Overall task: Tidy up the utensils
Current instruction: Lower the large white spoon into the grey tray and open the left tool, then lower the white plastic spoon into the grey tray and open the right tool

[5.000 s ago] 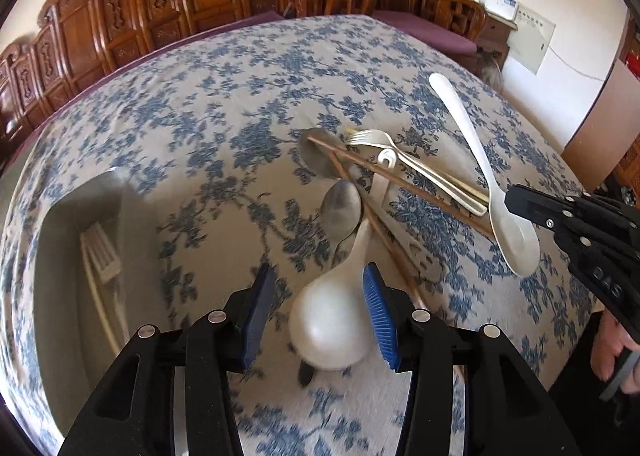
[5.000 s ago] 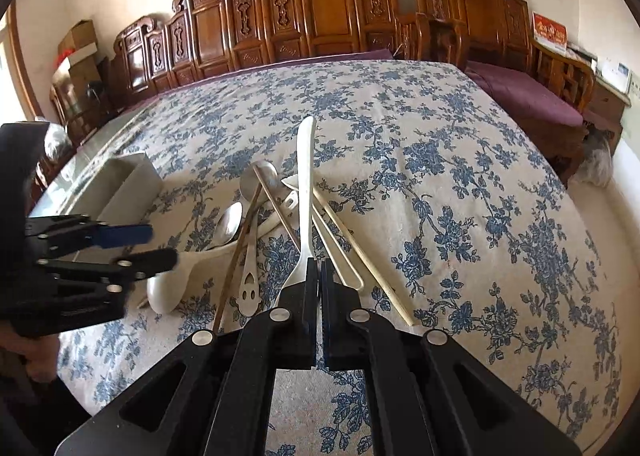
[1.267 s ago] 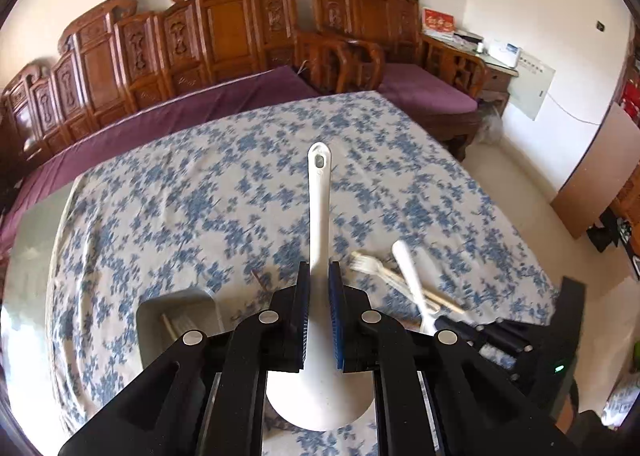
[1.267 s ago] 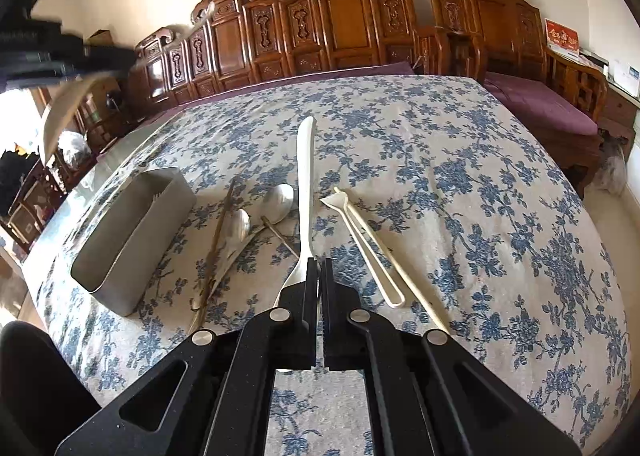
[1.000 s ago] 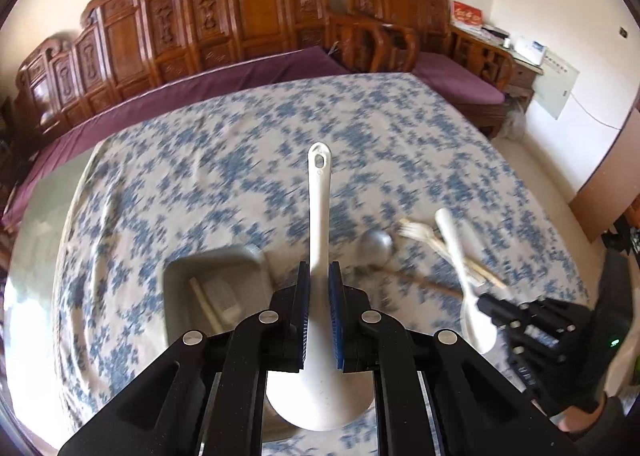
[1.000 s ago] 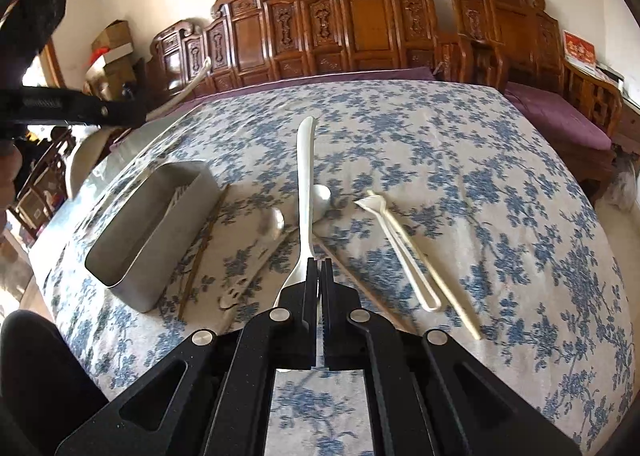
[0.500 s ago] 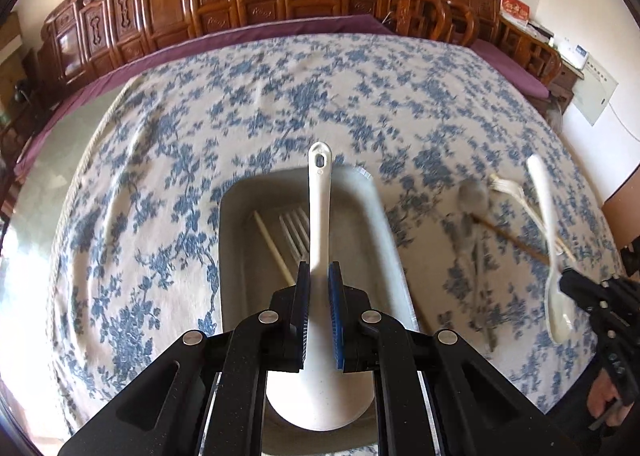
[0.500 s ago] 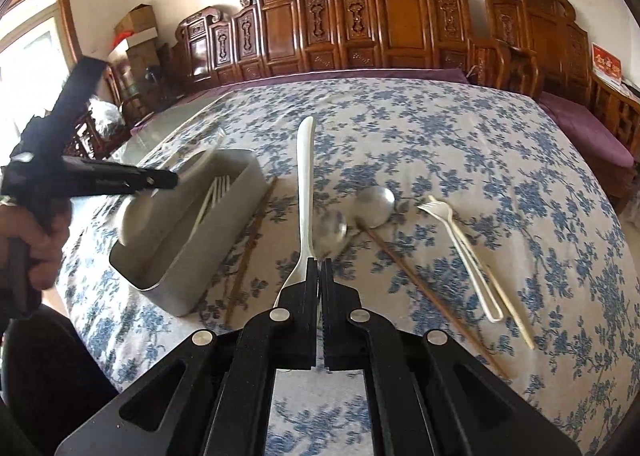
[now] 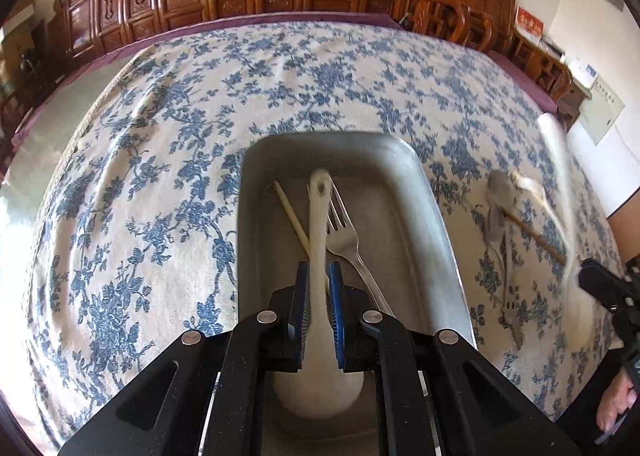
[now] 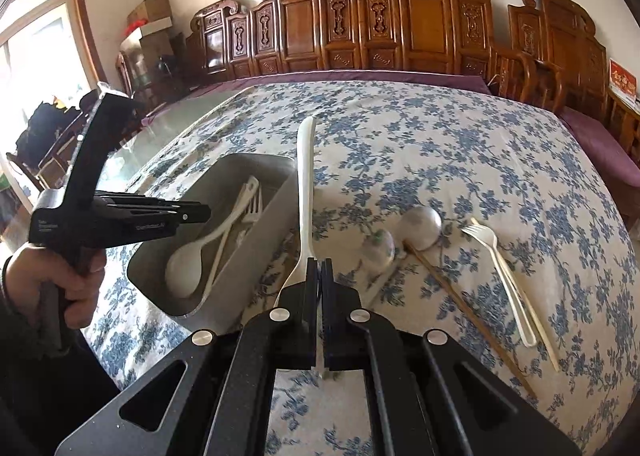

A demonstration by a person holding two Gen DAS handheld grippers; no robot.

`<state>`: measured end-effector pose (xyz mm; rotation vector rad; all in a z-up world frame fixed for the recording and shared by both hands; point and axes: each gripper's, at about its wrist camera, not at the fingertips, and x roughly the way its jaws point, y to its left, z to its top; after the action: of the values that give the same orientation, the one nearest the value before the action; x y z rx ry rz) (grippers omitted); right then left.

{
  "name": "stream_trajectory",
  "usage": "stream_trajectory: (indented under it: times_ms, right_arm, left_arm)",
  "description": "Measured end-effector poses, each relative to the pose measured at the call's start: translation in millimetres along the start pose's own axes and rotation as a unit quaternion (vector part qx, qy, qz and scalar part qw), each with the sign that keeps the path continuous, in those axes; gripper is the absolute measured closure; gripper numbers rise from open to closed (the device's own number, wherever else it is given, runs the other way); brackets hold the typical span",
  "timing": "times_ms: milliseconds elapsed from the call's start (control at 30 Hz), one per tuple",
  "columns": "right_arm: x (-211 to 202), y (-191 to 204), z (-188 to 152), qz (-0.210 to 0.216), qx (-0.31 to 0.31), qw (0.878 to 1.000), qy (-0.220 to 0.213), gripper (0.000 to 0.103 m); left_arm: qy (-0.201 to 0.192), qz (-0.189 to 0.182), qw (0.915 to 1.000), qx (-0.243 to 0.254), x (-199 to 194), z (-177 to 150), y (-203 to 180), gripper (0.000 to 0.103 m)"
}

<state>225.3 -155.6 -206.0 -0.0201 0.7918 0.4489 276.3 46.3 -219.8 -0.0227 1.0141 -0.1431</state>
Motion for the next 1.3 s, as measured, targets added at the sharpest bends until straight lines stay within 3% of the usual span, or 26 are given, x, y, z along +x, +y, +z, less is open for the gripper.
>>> stream_trajectory:
  times_ms: [300,733,1100,1300]
  right_arm:
    - [22,38,22,0.036,0.007,0.999,0.006,0.100]
    - [60,92,24,0.052,-0.020,0.998,0.036,0.100]
    - [78,96,20,0.059,-0.018,0.997,0.049,0.097]
    - [49,76,20,0.060,-0.018,0.998,0.013,0.097]
  left_arm:
    - [-0.053,0.006,0.9986,0.001,-35,4,18,0.094]
    - [-0.074,0.024,0.9967,-0.024,-47,6,53,0.094]
    - [-0.076,0.032,0.9962,-0.027,-48,4,56,0.094]
    - [-0.076,0.026,0.9965,-0.024,-48,5,53,0.094]
